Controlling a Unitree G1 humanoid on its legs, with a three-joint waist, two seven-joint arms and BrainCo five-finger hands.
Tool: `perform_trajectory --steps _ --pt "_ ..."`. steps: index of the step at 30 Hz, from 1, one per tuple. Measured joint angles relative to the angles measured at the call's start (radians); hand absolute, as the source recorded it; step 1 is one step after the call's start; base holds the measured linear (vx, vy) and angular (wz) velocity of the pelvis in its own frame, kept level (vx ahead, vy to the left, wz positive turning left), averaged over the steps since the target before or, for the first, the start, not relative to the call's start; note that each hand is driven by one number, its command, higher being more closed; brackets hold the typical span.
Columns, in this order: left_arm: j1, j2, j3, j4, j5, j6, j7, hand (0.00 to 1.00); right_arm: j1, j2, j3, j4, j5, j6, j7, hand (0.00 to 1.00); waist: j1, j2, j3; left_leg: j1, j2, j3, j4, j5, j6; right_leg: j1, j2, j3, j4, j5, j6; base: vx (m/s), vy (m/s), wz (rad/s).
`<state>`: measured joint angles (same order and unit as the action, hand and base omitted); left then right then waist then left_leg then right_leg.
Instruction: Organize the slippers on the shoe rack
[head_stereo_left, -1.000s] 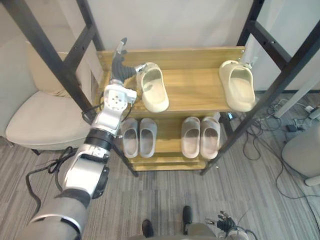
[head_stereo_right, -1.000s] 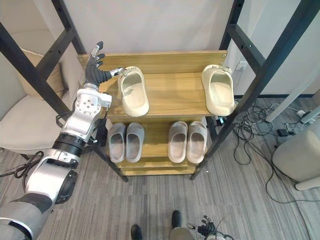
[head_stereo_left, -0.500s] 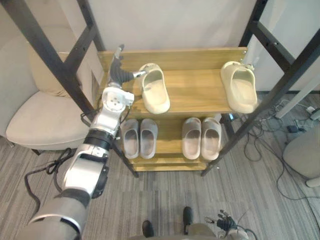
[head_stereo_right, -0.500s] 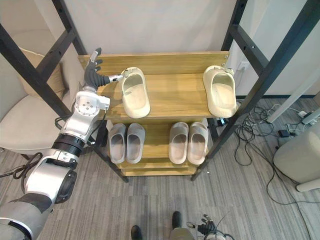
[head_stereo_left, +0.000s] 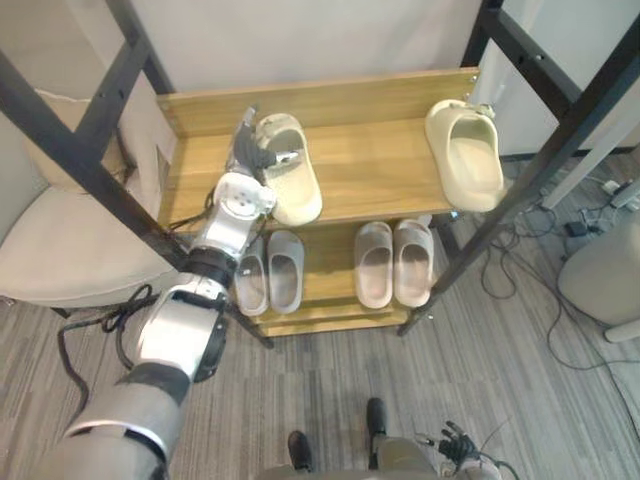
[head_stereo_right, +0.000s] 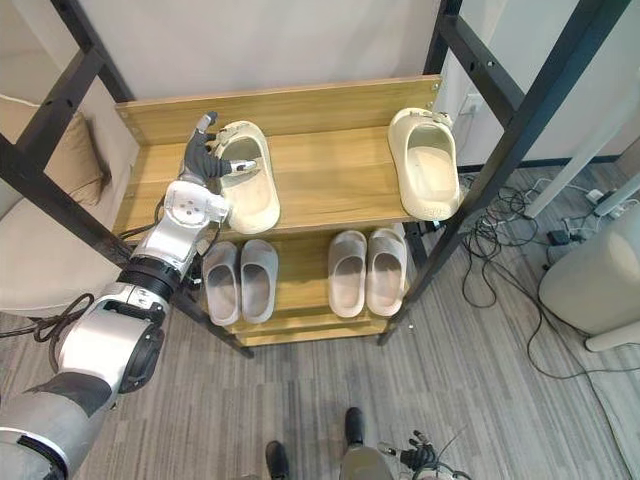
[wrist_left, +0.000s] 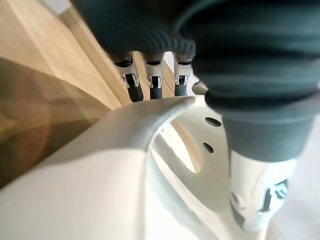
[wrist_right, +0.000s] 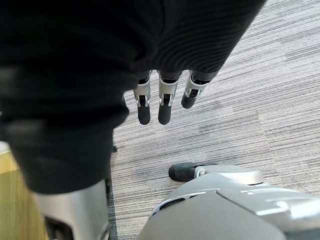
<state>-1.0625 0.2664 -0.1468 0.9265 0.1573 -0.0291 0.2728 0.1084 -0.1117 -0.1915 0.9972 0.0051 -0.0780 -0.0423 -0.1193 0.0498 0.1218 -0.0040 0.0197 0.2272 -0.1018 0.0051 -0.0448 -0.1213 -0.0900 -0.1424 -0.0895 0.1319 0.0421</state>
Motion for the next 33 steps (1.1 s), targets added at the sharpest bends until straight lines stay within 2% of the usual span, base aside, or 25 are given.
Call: perform_trajectory --steps 9,26,33 --pt "-0.115 -0.087 0.0 0.0 0.018 0.007 -0.001 1.0 0.017 0.015 -0.021 -0.043 0.035 -0.002 -0.006 0.0 0.006 0.0 0.001 -0.028 0.0 0.023 0.001 -0.002 0.004 -0.036 0.001 0.025 0.001 0.008 0.0 0.0 0.003 -0.07" --pt "-0.117 -0.08 0.002 0.018 0.03 0.006 0.002 1.0 0.02 0.018 -0.045 -0.041 0.037 -0.003 -0.008 0.0 0.012 0.007 0.005 0.003 -0.004 0.036 0.003 -0.011 0.007 -0.014 0.005 0.036 0.0 0.009 0.001 0.0 0.001 -0.03" --pt "-0.1 -0.078 0.0 0.015 0.037 -0.01 0.008 1.0 0.017 0.015 -0.041 -0.038 0.037 -0.002 -0.008 0.0 0.009 0.012 0.003 0.007 -0.01 0.028 0.0 -0.01 0.008 -0.006 0.002 0.026 0.0 0.008 0.0 0.0 0.0 0.03"
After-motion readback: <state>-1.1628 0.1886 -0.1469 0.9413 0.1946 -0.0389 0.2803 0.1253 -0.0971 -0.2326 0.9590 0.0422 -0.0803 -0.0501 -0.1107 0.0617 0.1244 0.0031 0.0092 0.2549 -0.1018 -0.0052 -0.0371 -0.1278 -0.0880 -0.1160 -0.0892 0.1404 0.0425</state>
